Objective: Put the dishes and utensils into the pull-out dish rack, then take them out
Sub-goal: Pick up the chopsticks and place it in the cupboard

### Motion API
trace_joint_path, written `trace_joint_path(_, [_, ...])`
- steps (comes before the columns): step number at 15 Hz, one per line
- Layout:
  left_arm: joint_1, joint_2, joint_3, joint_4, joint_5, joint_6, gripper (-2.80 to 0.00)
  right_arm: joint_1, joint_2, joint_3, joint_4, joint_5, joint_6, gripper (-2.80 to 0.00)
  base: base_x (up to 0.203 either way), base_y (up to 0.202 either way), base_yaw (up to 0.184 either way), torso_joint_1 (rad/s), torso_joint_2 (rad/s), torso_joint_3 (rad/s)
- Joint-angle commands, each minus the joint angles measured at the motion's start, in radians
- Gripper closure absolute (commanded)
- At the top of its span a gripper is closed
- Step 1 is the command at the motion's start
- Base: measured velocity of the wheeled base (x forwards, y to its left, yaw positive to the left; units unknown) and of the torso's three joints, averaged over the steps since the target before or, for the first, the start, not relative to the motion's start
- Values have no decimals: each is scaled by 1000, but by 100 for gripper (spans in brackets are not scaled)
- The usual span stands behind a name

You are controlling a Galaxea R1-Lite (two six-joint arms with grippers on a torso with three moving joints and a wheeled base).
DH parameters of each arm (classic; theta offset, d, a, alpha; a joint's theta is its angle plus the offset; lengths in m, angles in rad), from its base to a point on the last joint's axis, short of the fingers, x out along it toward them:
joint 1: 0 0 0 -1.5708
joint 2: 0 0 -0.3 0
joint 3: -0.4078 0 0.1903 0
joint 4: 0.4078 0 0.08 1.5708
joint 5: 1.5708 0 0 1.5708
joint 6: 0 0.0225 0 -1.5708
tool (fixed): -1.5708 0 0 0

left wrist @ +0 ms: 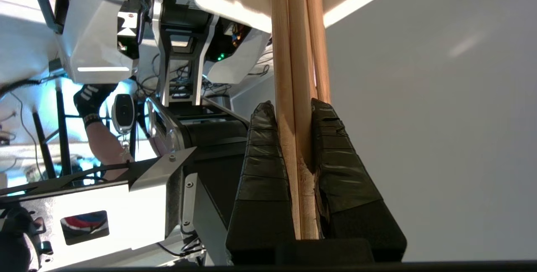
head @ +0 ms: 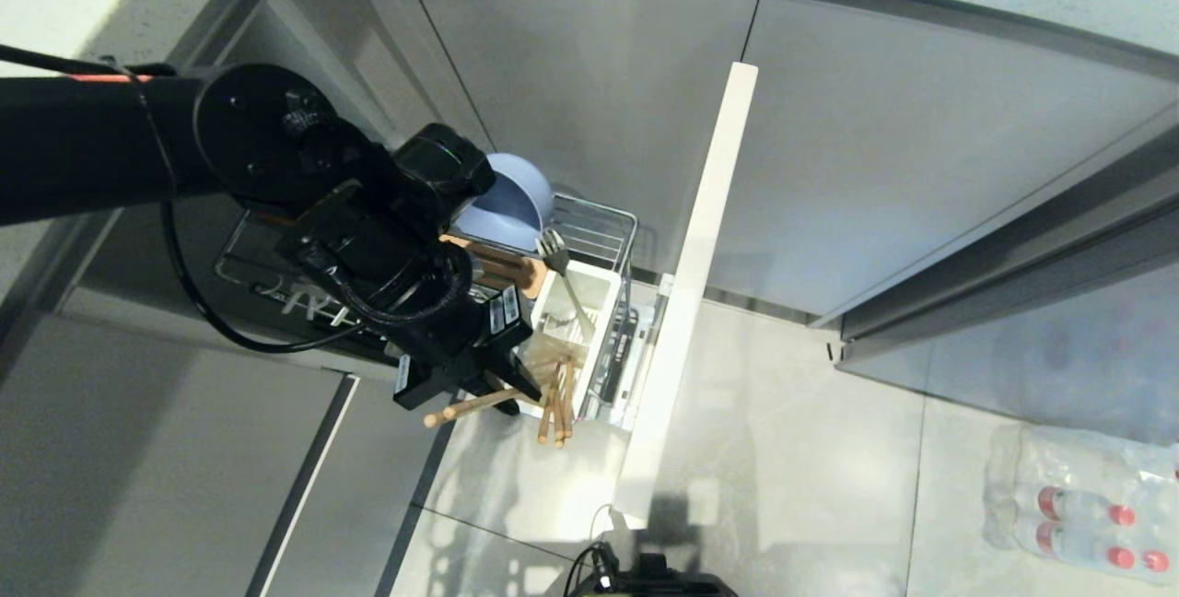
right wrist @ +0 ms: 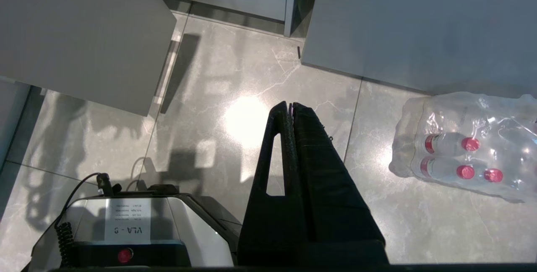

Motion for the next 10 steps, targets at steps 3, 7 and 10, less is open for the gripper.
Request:
trace_joint_path(3, [0,64,-5,6,-2,-6,0,0,0,0,0,0,1,0,0,0,0,0,0,0])
trace_joint_path(7, [2,105,-18,6,-6,-9,0,0,0,0,0,0,0,0,0,0,0,0,0,0])
trace_joint_path(10, [2,126,-21,6,-6,-9,0,0,0,0,0,0,0,0,0,0,0,0,0,0])
